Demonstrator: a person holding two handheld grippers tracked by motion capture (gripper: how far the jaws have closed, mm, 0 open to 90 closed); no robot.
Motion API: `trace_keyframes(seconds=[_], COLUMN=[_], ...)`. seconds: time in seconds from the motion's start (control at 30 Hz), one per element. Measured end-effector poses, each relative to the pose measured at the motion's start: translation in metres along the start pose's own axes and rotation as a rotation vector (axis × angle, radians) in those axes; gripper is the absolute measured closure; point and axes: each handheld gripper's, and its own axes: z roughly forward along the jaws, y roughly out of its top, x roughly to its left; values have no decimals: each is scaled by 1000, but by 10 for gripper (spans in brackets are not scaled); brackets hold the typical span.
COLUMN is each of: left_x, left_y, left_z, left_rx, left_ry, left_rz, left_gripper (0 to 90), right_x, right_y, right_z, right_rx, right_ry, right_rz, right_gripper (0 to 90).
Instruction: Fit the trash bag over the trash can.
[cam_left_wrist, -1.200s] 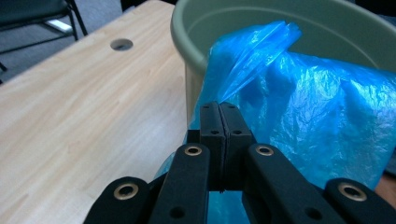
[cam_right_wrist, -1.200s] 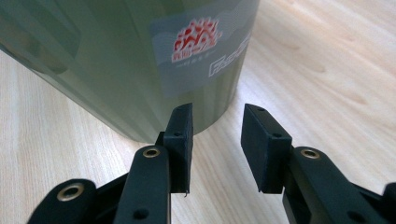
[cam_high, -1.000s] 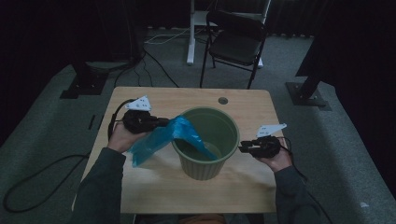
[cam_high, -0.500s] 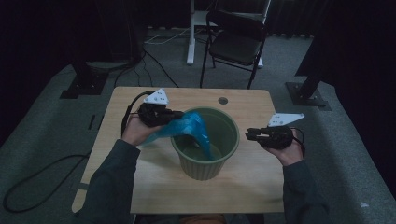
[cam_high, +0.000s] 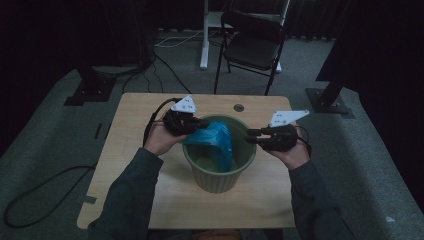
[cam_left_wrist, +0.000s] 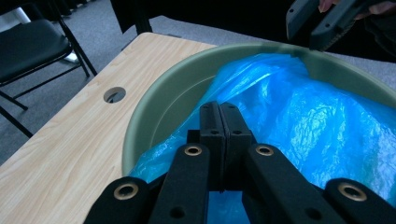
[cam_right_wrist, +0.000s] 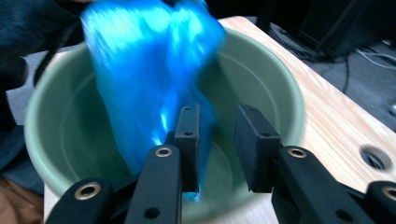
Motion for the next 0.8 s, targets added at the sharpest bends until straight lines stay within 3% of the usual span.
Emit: trace_keyframes(seconds=[0.3,0.33,0.4,0.43,0.47,0.5,0.57,0.63,0.67,0.8], left_x=[-5,-6,-7,-7,-7,-6,-3,-3,1,4], left_y=[8,8,8,8,6,4,0,0,-6,-19], left_z=[7,8,5,5,-1,-6,-17,-17,-31,-46], left_rx=[-5,-7,-9,-9,-13,-17,-36,-36,-48,-41], left_ry=[-10,-6,4,4,20,33,54,54,70,81], left_rz=[12,11,9,9,5,1,-21,-21,-50,-83], left_gripper=[889,881,838,815,777,766,760,760,760,683], right_x=[10,10,8,8,7,6,5,4,4,-1], right_y=[22,23,23,23,22,21,19,17,17,11], right_z=[25,29,33,33,36,36,36,35,35,31], right_rx=[-16,-6,11,11,38,44,51,49,49,41], right_ry=[37,29,21,21,-5,-12,-25,-37,-37,-61], right_rz=[-29,-26,-18,-18,-21,-19,-10,-6,-6,19], right_gripper=[608,632,783,783,860,868,872,872,872,867])
